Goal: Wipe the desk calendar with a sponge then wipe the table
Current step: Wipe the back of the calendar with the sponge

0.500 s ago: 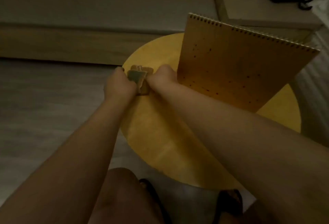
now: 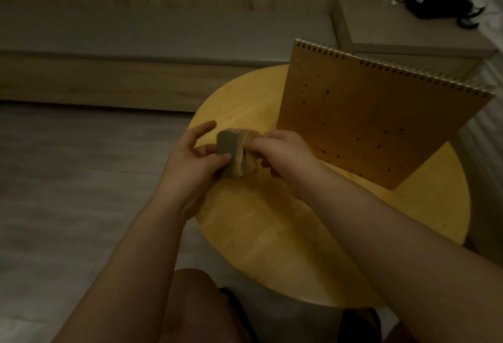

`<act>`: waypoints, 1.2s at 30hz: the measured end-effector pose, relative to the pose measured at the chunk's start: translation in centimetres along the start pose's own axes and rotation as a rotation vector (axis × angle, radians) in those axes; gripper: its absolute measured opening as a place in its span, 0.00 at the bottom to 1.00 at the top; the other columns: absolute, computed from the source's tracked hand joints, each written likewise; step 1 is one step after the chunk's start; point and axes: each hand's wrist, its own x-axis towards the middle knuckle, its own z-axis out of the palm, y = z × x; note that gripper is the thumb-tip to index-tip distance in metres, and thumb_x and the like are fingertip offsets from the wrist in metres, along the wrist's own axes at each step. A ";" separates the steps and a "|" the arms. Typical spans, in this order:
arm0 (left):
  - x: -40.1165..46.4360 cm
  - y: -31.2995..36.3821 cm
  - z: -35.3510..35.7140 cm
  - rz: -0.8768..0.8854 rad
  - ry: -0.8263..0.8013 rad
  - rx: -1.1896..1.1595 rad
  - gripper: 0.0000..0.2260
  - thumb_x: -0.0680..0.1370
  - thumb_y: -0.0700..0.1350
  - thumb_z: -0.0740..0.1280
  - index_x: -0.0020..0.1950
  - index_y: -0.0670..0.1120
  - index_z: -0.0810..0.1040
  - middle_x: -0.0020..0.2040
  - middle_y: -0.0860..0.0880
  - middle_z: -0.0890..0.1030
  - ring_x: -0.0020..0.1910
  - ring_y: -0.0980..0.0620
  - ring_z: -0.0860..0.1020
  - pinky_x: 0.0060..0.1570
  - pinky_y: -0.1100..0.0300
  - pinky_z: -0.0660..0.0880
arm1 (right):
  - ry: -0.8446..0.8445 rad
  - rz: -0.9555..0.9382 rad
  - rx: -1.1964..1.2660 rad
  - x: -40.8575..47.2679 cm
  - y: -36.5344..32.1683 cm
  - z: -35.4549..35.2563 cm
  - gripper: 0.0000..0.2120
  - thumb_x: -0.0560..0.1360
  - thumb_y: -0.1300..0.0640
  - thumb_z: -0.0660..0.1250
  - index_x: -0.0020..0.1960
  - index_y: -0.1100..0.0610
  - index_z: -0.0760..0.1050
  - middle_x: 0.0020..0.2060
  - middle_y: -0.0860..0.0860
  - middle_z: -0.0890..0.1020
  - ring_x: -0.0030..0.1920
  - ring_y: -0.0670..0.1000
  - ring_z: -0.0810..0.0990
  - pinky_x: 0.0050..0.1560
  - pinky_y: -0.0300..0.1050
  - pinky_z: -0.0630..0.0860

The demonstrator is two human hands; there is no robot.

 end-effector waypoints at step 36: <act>2.0 0.9 12.7 0.290 0.158 0.286 0.21 0.84 0.58 0.61 0.76 0.54 0.69 0.72 0.56 0.74 0.66 0.59 0.71 0.62 0.59 0.69 | -0.091 -0.083 0.469 -7.8 8.5 -16.1 0.10 0.71 0.54 0.73 0.52 0.52 0.87 0.49 0.59 0.88 0.49 0.60 0.89 0.42 0.52 0.85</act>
